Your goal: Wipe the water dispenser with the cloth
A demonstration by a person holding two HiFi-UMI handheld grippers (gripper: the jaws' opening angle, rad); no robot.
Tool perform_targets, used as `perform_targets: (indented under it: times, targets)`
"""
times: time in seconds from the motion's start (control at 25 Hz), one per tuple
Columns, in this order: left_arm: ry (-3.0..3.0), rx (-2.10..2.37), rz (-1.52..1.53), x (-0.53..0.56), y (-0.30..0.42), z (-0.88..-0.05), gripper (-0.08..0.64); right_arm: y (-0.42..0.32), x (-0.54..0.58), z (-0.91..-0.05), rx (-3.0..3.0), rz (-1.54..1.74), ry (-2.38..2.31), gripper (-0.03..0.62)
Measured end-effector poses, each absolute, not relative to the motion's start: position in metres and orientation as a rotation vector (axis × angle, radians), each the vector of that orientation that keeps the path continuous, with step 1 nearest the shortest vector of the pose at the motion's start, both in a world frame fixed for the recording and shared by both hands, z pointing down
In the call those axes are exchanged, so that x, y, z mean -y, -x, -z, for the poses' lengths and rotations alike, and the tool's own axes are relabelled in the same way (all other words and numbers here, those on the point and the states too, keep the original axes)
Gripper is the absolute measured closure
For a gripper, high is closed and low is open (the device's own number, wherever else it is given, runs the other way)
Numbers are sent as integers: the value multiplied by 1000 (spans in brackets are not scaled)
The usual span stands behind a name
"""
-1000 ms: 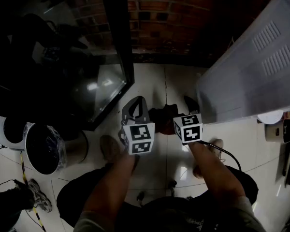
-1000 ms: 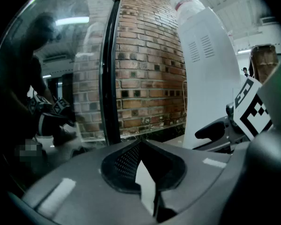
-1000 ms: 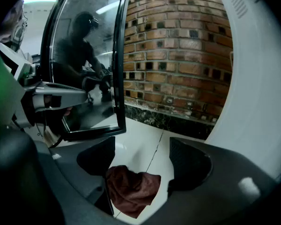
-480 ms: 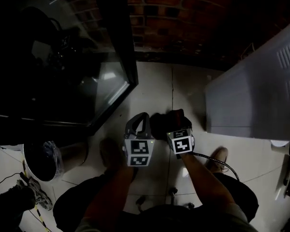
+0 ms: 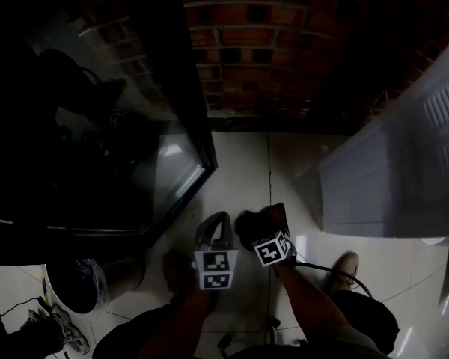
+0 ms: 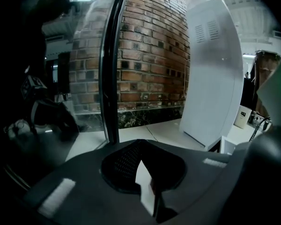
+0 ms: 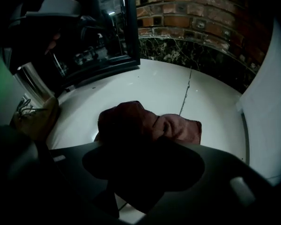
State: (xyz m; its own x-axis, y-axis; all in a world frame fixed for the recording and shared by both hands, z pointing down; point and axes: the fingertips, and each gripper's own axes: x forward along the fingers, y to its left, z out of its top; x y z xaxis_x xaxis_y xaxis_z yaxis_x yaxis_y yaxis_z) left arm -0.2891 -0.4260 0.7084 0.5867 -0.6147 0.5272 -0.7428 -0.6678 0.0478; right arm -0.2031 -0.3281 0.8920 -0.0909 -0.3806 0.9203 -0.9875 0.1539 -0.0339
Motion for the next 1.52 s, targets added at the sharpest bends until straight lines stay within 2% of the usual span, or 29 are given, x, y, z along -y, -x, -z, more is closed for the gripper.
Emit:
perform_targets:
  times: [0.04, 0.08, 0.12, 0.2, 0.48, 0.8, 1.04, 1.28, 1.52]
  targets:
    - [-2561, 1118, -695, 428, 288, -707, 560, 203, 326, -893, 1602, -923, -1333, 355]
    - [-2565, 1120, -693, 429, 288, -705, 560, 204, 324, -893, 1597, -914, -1313, 444]
    - [-2568, 1126, -694, 430, 289, -703, 560, 206, 321, -891, 1595, -912, -1291, 484]
    - [-2576, 1138, -697, 432, 288, -696, 560, 208, 315, -881, 1604, -920, -1272, 512]
    - [-2689, 1154, -649, 452, 249, -623, 560, 152, 340, -770, 1641, -797, -1619, 518]
    - [-2899, 1157, -389, 458, 220, -430, 560, 63, 369, -523, 1671, -408, -2143, 522]
    - [-2948, 995, -87, 420, 196, -315, 560, 58, 366, -338, 1741, -10, -2331, 522]
    - [-2998, 946, 72, 420, 186, -270, 560, 56, 373, -195, 1747, 299, -2506, 520]
    - [-2991, 989, 75, 428, 199, -264, 560, 24, 391, -112, 1645, 474, -2688, 520]
